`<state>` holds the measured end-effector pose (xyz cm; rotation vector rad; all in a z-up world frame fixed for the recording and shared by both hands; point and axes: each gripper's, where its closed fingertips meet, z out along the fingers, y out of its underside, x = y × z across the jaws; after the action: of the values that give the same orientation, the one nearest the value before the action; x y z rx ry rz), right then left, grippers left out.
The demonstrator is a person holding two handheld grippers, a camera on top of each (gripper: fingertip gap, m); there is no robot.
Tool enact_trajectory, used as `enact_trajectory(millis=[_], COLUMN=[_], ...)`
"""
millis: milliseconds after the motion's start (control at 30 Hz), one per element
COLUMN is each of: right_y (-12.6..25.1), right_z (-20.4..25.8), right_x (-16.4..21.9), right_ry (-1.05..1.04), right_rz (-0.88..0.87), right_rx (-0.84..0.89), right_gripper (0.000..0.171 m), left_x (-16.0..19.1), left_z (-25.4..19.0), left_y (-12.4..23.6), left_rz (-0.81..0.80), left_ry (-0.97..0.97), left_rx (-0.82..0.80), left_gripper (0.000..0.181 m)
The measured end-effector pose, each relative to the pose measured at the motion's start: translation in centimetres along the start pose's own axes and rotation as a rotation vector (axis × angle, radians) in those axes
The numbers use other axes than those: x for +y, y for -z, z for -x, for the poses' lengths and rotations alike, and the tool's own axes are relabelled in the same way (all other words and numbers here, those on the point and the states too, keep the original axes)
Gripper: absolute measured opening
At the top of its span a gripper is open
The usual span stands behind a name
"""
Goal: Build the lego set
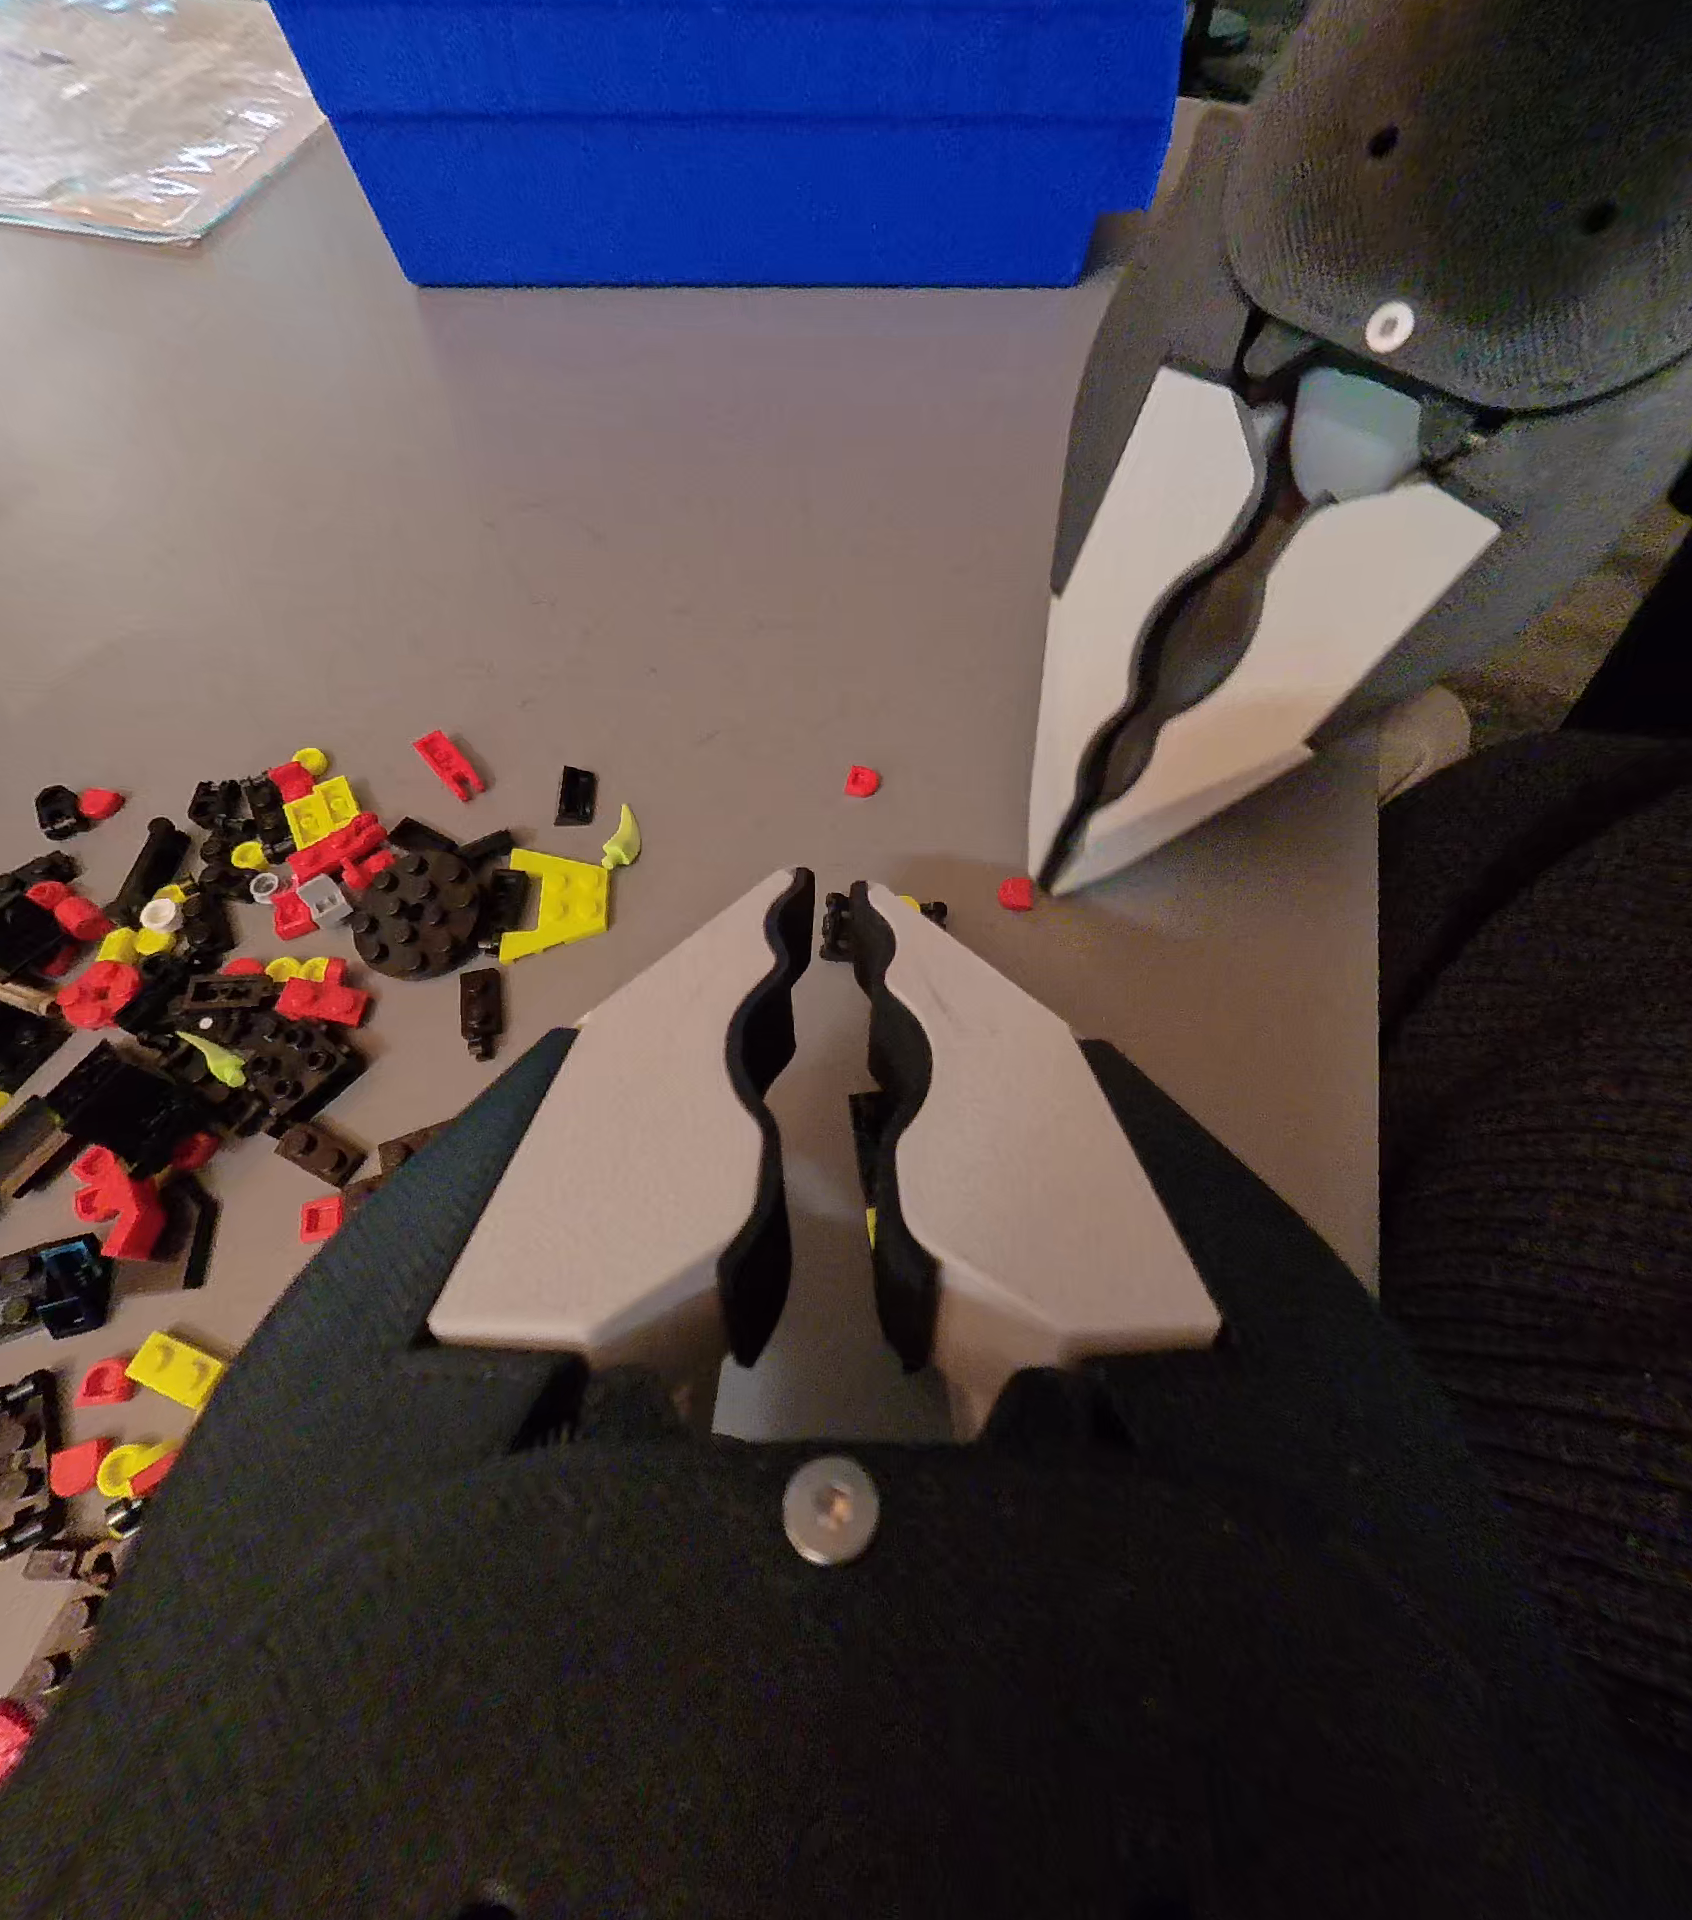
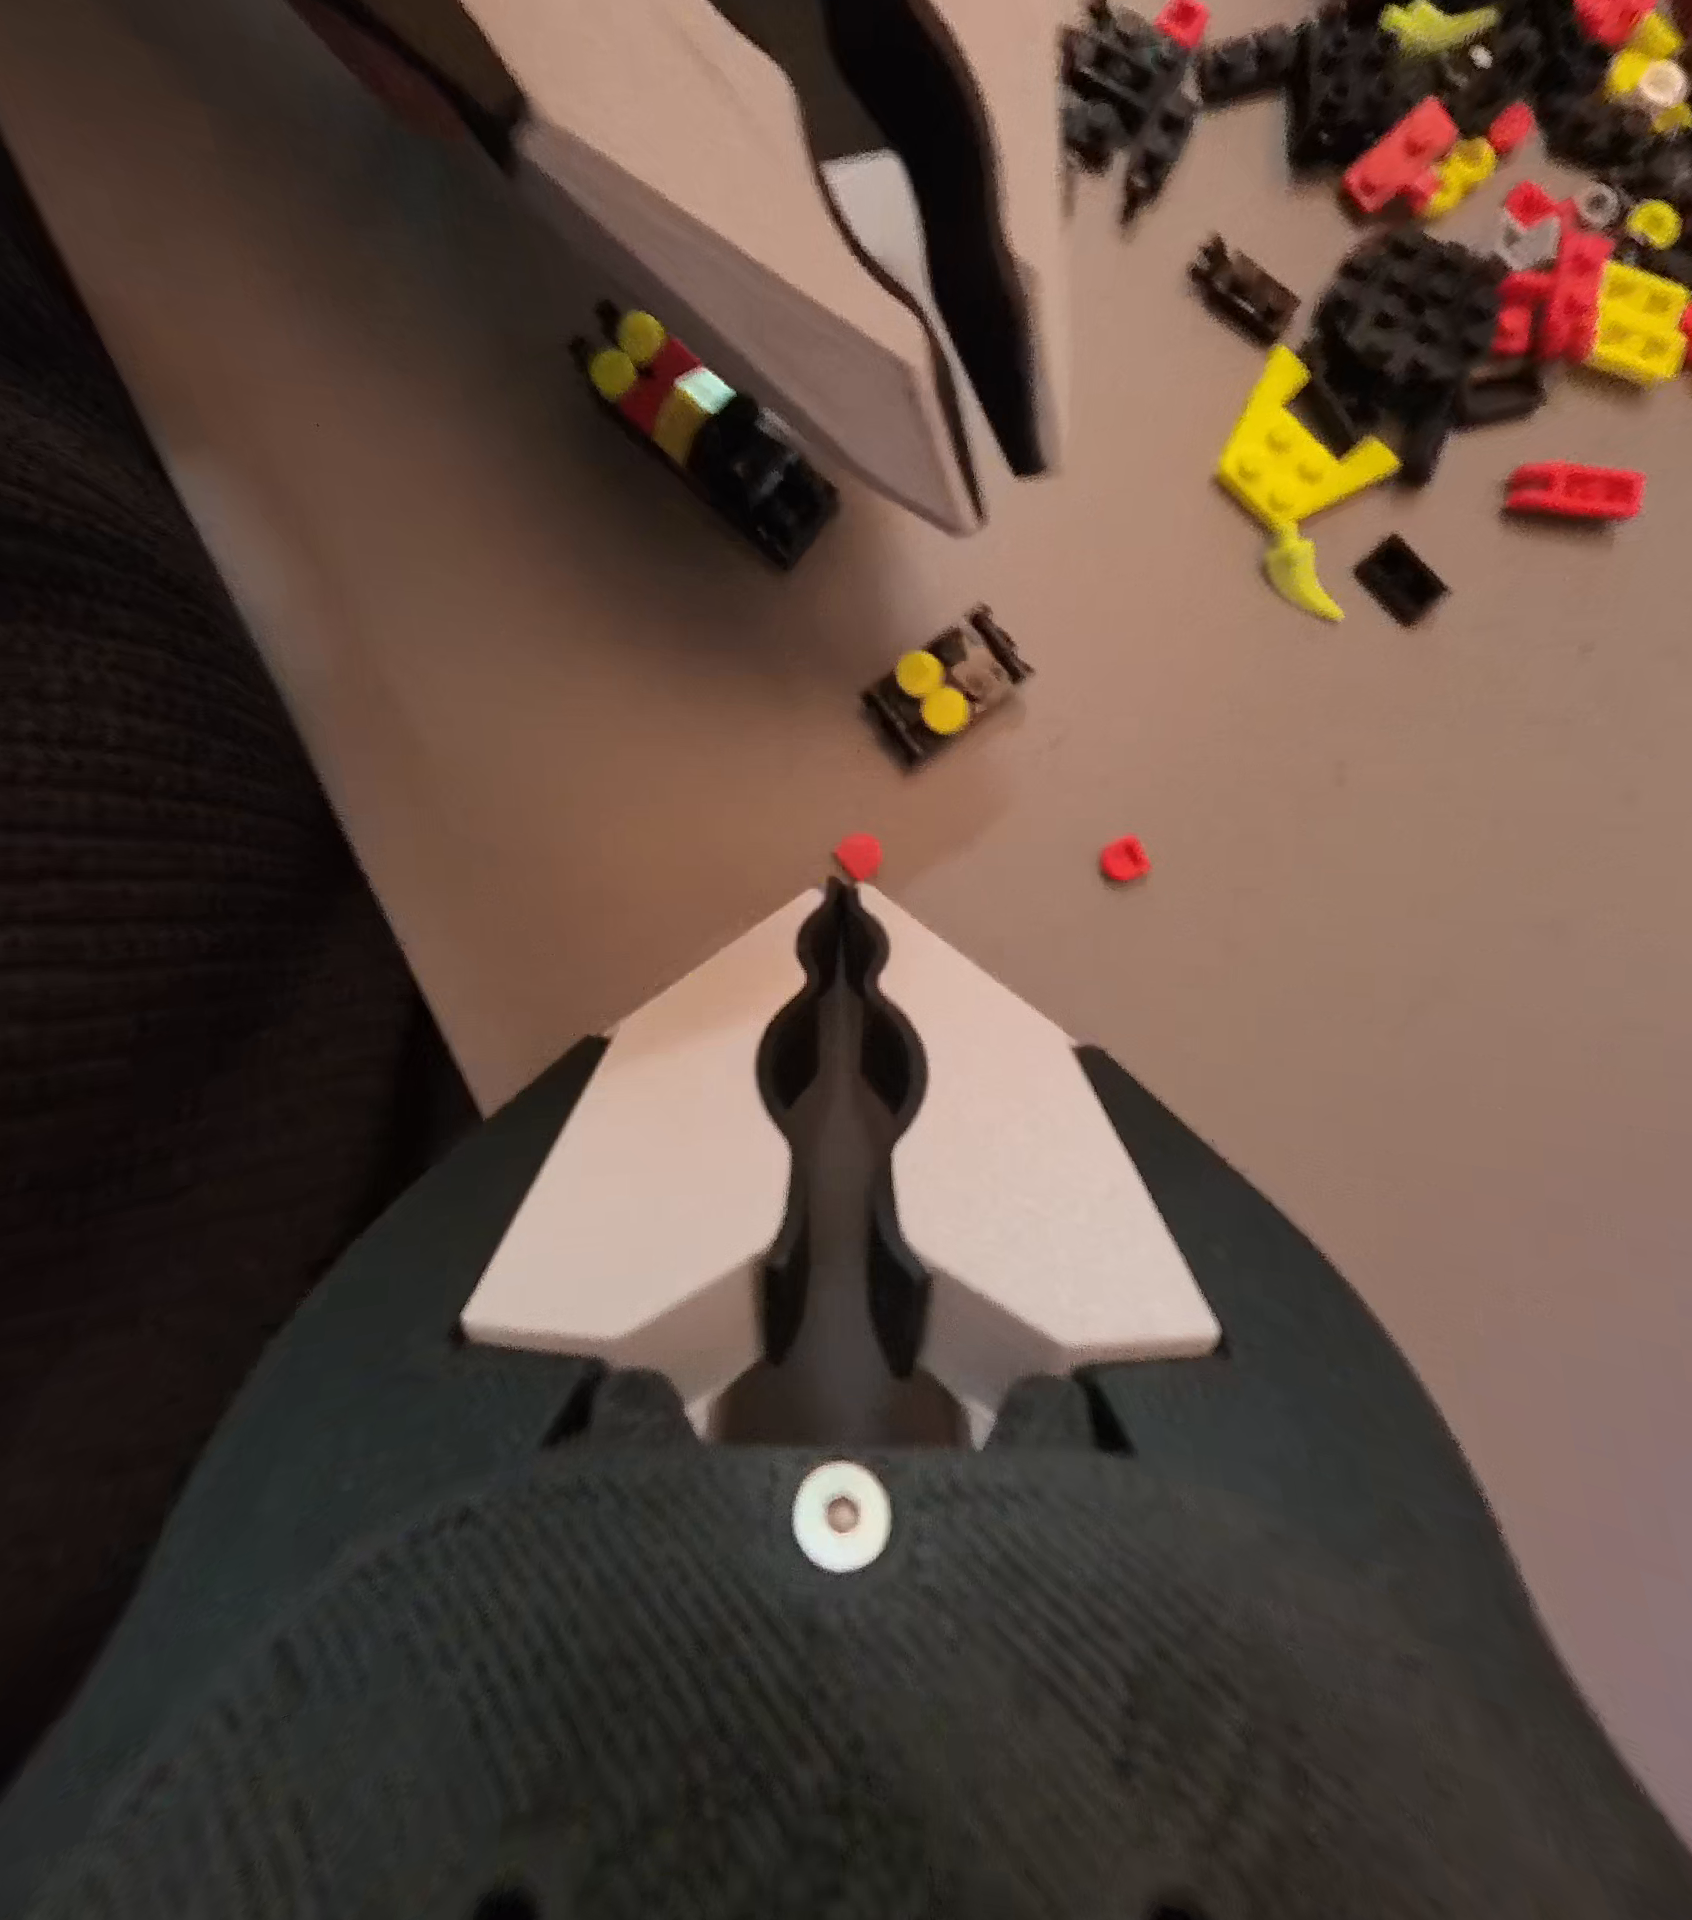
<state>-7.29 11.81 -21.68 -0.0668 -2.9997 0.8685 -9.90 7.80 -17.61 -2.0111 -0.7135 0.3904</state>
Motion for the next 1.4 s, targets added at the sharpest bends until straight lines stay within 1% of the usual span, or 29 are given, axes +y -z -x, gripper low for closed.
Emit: enact_trajectory(millis=[33,133,267,300,400,467,533,567,633,667,767,900,1067,1200,1267,1400], right_y=[0.2,0.8,0.9,0.8,0.5,0.4,0.0,-0.1,-0.3,-0.2,0.0,0.6,1.7,0.9,0.4,0.0], right_z=[-0.6,-1.1,-0.6,-0.6,-0.4,0.6,1.2,1.0,-0.2,-0.8,-1.3,-2.8,-3.2,-2.1,-2.0,-2.0], right_x=[0.4,-0.1,-0.9,-0.9,-1.1,-1.7,-1.7,-1.5,-1.2,-1.1,-1.0,-0.4,-0.7,-0.7,-0.6,-0.3], right_ry=[-0.007,-0.051,-0.079,-0.087,-0.107,-0.102,-0.092,-0.081,-0.045,-0.027,-0.036,-0.024,-0.086,-0.095,-0.083,-0.076], right_rz=[0.012,-0.029,-0.076,-0.074,-0.076,-0.104,-0.086,-0.067,-0.044,-0.038,-0.032,-0.012,-0.057,-0.044,-0.024,0.000], right_rx=[0.021,0.012,-0.013,-0.011,-0.004,-0.050,-0.073,-0.050,0.052,0.098,0.126,0.196,0.174,0.118,0.136,0.158], right_gripper=[0.000,0.000,0.000,0.001,0.014,0.013,0.010,0.010,0.011,0.014,0.017,0.015,0.013,0.016,0.021,0.019], left_x=[0.0,0.0,0.0,0.0,0.1,0.2,0.3,0.3,0.2,0.2,0.3,0.3,0.3,0.5,0.5,0.5], left_z=[0.0,0.1,0.1,0.1,0.1,0.1,0.1,0.1,0.1,0.1,0.1,0.0,0.1,0.1,0.0,0.0], left_y=[0.0,0.0,0.0,0.0,-0.1,-0.1,-0.1,-0.1,-0.1,-0.1,-0.2,-0.2,-0.2,-0.2,-0.2,-0.3], left_rz=[-0.001,0.000,-0.001,-0.001,0.004,0.007,0.009,0.009,0.008,0.009,0.012,0.013,0.014,0.019,0.020,0.022], left_ry=[-0.001,0.001,0.000,0.000,-0.002,-0.014,-0.023,-0.023,-0.023,-0.026,-0.036,-0.043,-0.047,-0.048,-0.052,-0.058], left_rx=[0.000,0.001,-0.003,-0.003,-0.002,-0.007,-0.012,-0.011,-0.009,-0.011,-0.016,-0.017,-0.018,-0.018,-0.018,-0.021], left_gripper=[0.003,0.004,0.004,0.004,0.004,0.004,0.004,0.004,0.004,0.004,0.004,0.004,0.004,0.005,0.004,0.005])
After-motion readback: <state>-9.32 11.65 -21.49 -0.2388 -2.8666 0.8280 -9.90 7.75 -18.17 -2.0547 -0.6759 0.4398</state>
